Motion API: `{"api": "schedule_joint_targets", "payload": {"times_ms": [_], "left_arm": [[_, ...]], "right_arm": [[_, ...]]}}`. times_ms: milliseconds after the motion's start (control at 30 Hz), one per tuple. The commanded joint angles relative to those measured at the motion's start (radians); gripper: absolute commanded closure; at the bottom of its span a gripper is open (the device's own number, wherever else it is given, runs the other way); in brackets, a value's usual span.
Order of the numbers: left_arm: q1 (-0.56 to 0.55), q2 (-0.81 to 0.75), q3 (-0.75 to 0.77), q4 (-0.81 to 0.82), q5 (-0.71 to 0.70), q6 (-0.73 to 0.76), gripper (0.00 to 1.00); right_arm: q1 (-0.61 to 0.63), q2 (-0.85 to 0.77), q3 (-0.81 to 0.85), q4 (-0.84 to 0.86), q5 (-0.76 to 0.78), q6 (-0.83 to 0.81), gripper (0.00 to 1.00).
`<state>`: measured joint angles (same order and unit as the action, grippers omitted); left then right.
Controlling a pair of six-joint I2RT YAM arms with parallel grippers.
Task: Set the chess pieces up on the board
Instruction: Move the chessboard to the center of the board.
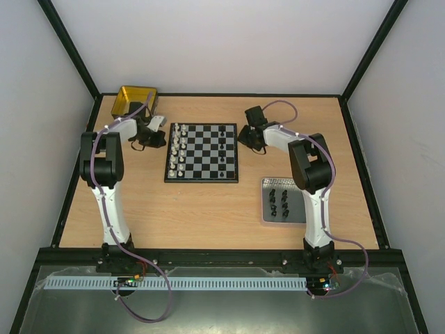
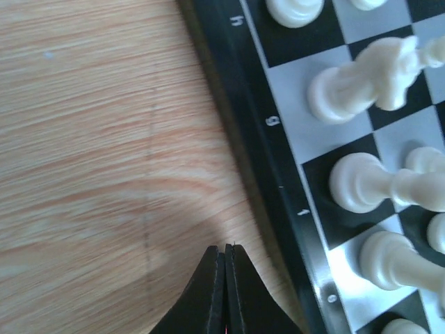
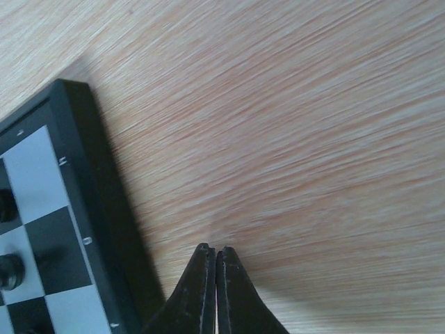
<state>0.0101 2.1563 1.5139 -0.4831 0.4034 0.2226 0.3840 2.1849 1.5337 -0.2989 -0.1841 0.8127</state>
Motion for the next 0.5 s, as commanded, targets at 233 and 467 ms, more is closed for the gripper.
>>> {"api": "schedule_joint_targets", "payload": {"times_ms": [233,467], "left_arm": [[-0.008,0.043,-0.048,-0.089,0.120,0.010,0.98],[-0.022,0.025,-0.094,-0.116,0.145,0.036,0.98]], "right_arm": [[0.061,0.034,-0.077,-0.023,-0.117,-0.003,0.98],[0.080,0.012,-0.134,0.001,-0.128,-0.004,0.98]]}}
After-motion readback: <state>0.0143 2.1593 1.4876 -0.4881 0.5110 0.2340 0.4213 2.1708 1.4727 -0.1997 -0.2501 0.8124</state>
